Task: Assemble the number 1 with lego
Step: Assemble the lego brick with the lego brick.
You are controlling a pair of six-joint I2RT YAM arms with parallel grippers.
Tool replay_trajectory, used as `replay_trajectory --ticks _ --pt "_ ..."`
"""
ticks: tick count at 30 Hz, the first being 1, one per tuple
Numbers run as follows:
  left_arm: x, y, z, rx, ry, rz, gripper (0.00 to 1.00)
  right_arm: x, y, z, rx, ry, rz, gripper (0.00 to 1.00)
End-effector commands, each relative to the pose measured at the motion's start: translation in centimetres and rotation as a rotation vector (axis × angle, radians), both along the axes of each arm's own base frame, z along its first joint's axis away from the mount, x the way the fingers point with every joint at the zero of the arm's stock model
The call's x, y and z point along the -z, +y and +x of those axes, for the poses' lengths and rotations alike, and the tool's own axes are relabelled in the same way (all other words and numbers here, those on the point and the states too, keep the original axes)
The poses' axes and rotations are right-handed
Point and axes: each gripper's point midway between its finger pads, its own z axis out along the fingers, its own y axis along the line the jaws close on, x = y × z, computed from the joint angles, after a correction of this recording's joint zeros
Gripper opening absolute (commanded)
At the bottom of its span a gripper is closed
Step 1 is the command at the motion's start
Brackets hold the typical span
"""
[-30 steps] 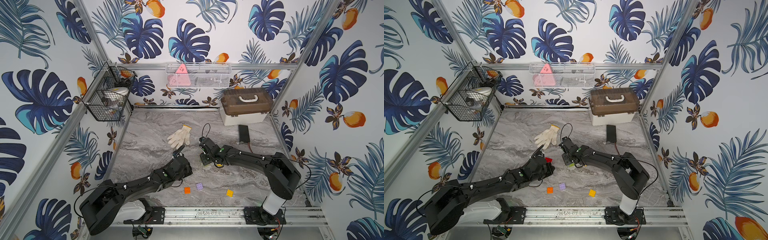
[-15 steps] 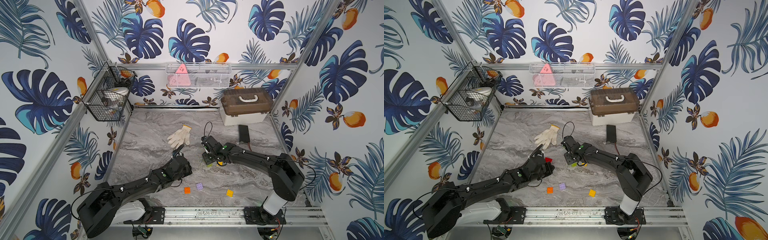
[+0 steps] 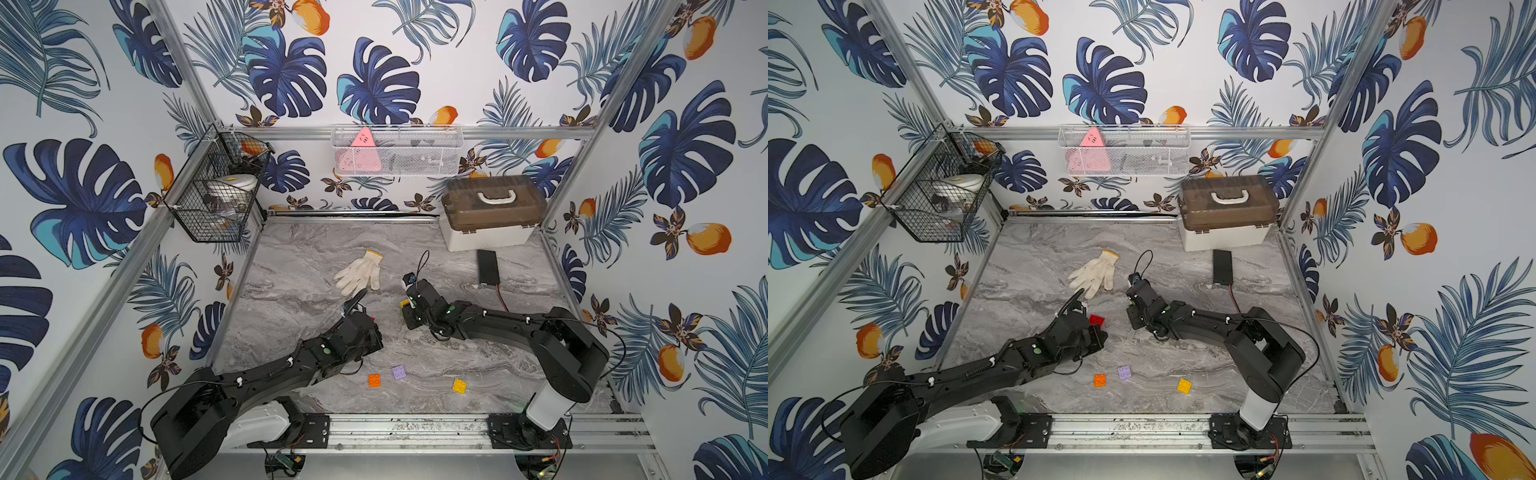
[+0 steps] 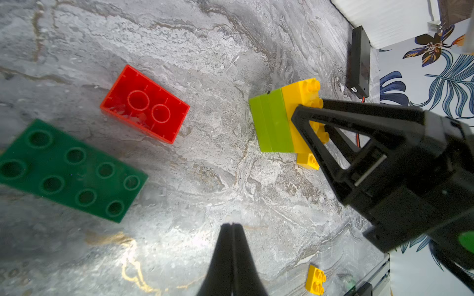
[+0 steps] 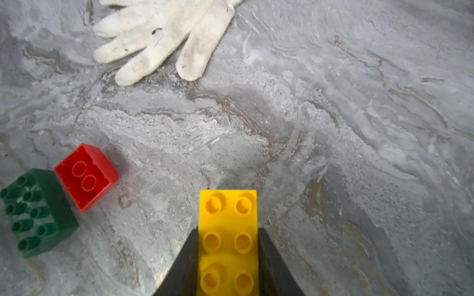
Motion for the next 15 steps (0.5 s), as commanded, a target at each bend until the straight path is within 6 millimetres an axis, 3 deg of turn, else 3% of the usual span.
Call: replay_trajectory --ticks 1,6,7,9,11,15 --pt "-0.5 0.5 0.3 -0.008 -0.018 0.028 0.00 5.5 -3.2 -4.4 -0.026 0.231 -0.164 0.00" --pt "-1.4 1.4 0.9 -0.011 0.006 0.043 0.00 3.9 -2.7 -3.7 -0.037 0.216 -0.165 0.00" --pt "-1.6 1.7 1.1 -0.011 0.016 0.053 0.05 3.3 -2.5 -3.5 -0.041 0.208 -0.162 0.00" --pt "-1.9 2.4 1.4 -0.005 0.034 0.087 0.19 2.5 -2.1 -3.1 -0.049 0.204 -0.153 0.18" --pt "-2.5 3.2 1.6 0.001 0.049 0.142 0.41 1.3 -1.7 -2.6 -0.049 0.189 -0.150 0.36" --pt "-3.4 4.6 1.7 0.020 0.068 0.251 0.64 -1.0 -1.2 -1.8 -0.053 0.149 -0.141 0.51"
